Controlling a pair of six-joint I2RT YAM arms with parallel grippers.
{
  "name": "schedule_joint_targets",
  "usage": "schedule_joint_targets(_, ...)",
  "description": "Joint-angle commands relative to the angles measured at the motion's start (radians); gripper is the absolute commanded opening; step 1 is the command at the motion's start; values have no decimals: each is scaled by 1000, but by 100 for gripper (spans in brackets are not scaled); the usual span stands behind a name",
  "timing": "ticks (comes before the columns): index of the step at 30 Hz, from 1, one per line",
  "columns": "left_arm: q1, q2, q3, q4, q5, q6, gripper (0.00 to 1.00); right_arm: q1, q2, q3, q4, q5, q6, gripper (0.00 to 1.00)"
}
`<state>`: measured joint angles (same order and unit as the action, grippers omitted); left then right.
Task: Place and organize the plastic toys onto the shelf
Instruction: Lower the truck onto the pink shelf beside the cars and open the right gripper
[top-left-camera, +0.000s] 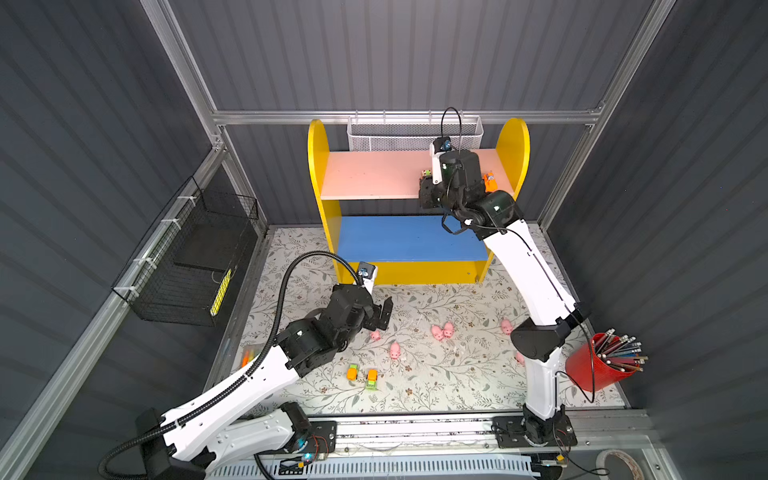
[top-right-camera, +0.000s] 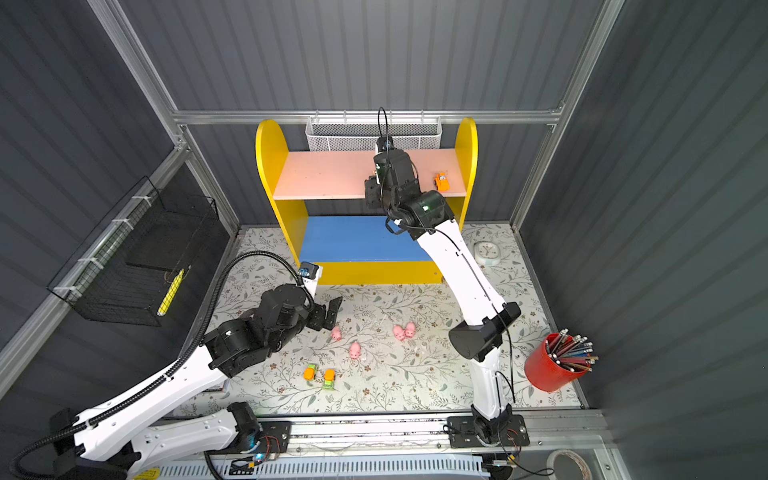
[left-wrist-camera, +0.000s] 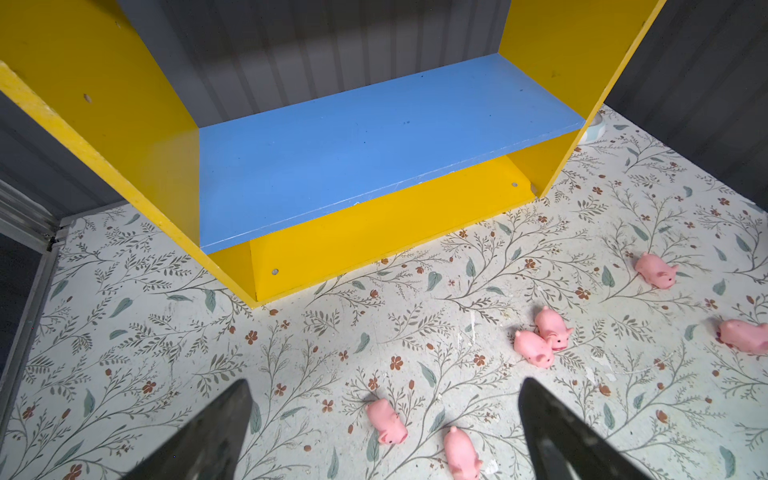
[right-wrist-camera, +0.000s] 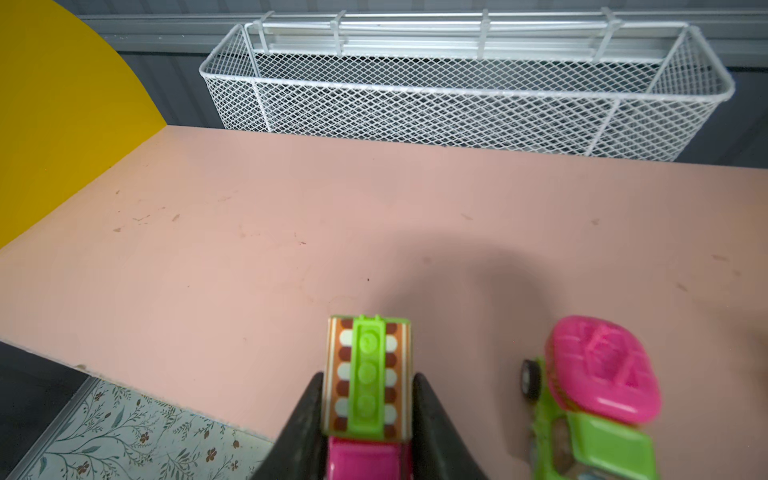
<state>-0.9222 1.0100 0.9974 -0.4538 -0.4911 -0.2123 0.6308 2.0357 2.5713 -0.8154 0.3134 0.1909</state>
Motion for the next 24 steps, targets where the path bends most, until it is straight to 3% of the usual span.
schedule_joint_targets(1, -4, -8, -13, 12, -20, 24, 100, -9, 10, 17, 24, -6, 15, 33)
schedule_joint_targets(24, -3, -6, -12, 11, -31, 45, 100, -31, 34, 17, 49, -11, 42, 36)
